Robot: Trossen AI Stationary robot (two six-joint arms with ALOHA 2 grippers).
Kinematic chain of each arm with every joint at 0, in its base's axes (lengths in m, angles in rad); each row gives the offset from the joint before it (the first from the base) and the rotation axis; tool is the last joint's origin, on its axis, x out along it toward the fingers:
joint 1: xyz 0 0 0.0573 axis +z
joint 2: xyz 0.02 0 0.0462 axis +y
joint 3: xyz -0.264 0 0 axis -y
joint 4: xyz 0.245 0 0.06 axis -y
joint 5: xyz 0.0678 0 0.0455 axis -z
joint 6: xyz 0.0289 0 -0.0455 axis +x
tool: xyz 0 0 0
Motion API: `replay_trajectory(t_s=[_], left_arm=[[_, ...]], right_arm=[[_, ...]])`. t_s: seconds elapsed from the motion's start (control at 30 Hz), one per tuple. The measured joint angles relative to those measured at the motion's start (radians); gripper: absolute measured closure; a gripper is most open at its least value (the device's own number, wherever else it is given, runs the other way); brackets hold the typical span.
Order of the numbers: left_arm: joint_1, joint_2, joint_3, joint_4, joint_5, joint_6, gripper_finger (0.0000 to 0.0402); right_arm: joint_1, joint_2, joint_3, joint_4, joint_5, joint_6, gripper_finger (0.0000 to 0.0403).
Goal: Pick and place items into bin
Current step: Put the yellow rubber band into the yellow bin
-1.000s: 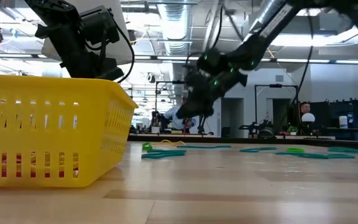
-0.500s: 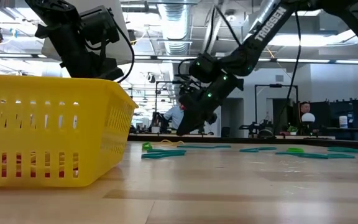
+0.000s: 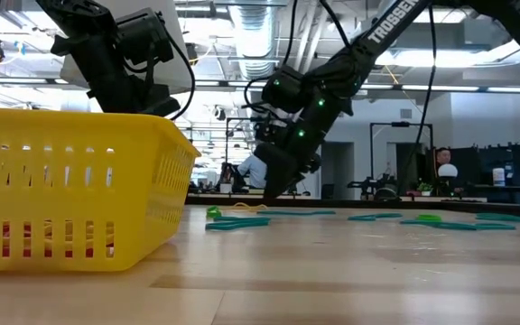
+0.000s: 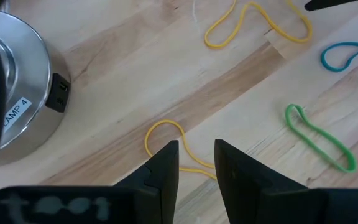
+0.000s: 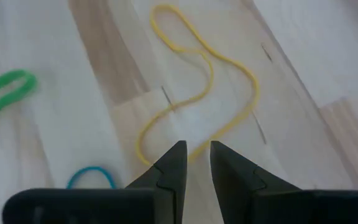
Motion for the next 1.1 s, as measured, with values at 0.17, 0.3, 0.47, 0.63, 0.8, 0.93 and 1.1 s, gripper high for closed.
replay_trajectory(t_s=[0.17,0.3,0.47,0.63,0.8,0.93,1.1], left_arm=[[0.0,0.0,0.0,0.0,0.0,-0.011,0.031],[0.0,0.0,0.0,0.0,0.001,-0.011,0.031],[0.0,0.0,0.0,0.0,0.001,-0.011,0.031],[0.0,0.0,0.0,0.0,0.003,-0.011,0.031],[0.0,0.0,0.0,0.0,0.003,-0.011,0.031],[0.0,0.0,0.0,0.003,0.002,-0.011,0.031],[0.0,0.0,0.0,0.003,0.0,-0.011,0.031]], right_arm=[[-0.001,0.021,-0.001,-0.011,-0.002,0.034,0.0338],[0.0,0.02,-0.001,0.002,0.0,0.043,0.0338],[-0.004,0.018,-0.001,0.07,0.001,0.076,0.0338],[-0.014,0.034,0.0,0.059,0.001,0.155,0.0338],[-0.013,0.069,0.003,0.064,0.017,0.177,0.0338],[-0.001,0.089,0.004,0.073,0.049,0.175,0.0338],[0.008,0.092,0.003,0.082,0.064,0.169,0.0344]])
